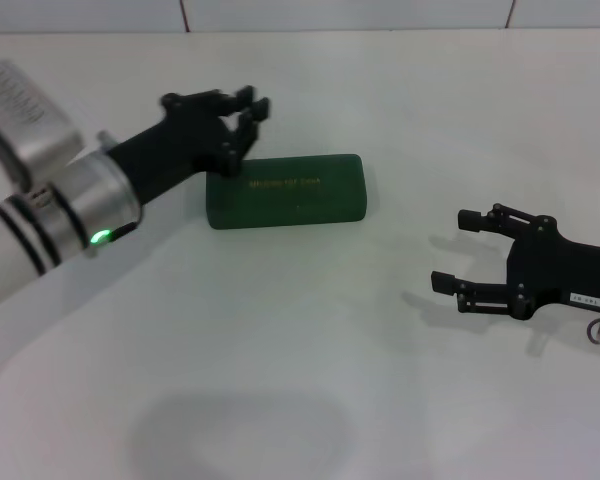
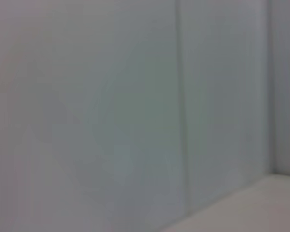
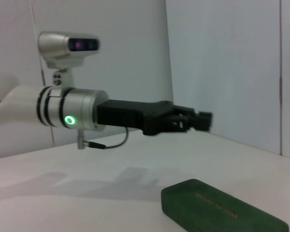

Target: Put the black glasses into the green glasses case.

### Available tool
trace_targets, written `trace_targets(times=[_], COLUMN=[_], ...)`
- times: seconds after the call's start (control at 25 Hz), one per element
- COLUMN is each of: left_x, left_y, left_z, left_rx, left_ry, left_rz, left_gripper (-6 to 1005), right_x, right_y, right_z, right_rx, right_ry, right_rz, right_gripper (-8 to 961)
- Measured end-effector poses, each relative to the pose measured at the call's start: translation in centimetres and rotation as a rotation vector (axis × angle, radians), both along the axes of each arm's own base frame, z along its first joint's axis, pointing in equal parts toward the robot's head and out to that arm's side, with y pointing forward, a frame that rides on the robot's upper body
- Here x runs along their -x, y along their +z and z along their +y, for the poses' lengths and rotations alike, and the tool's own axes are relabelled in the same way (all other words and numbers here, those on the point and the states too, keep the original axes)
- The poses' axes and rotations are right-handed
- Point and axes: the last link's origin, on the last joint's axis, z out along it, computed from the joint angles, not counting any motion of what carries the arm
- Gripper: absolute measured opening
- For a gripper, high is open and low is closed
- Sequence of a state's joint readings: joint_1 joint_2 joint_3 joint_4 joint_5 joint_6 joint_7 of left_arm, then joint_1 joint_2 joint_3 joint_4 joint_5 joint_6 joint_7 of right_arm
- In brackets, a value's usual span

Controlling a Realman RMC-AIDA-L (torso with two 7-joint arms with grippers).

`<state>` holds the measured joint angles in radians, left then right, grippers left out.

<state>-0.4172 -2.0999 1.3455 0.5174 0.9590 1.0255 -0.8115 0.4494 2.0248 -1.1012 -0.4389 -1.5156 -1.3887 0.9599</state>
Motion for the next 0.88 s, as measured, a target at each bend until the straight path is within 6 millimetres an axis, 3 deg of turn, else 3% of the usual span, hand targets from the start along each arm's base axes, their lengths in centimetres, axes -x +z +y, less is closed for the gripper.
trace_targets(times=[0.16, 0.36, 0.48, 0.6, 0.88], left_x=[2.3, 4.2, 5.3, 6.3, 7.6], left_y=[1.2, 1.8, 3.0, 4.5, 5.6], left_z=[-1.5, -3.1, -5.3, -7.8, -11.5], left_rx=[-0.115, -0.129, -0.113, -0.011, 0.323], left_ry=[0.039, 0.069, 0.032, -0.005, -0.032], left_rz=[-0.007, -0.003, -0.027, -0.066, -0.07], left_gripper=[142, 333, 447, 653, 790], right_x=[0.0, -0.1, -0.3, -0.2, -0.3], right_y=[0.3, 1.2, 2.1, 2.9, 3.7], right_z=[0.2, 0.6, 0.4, -0.3, -2.6], right_rx=[-0.015, -0.05, -0.075, -0.082, -0.01], right_ry=[0.004, 0.013, 0.031, 0.064, 0.128], right_rz=[-0.006, -0.008, -0.01, -0.004, 0.047], right_gripper=[886, 886, 886, 886, 886])
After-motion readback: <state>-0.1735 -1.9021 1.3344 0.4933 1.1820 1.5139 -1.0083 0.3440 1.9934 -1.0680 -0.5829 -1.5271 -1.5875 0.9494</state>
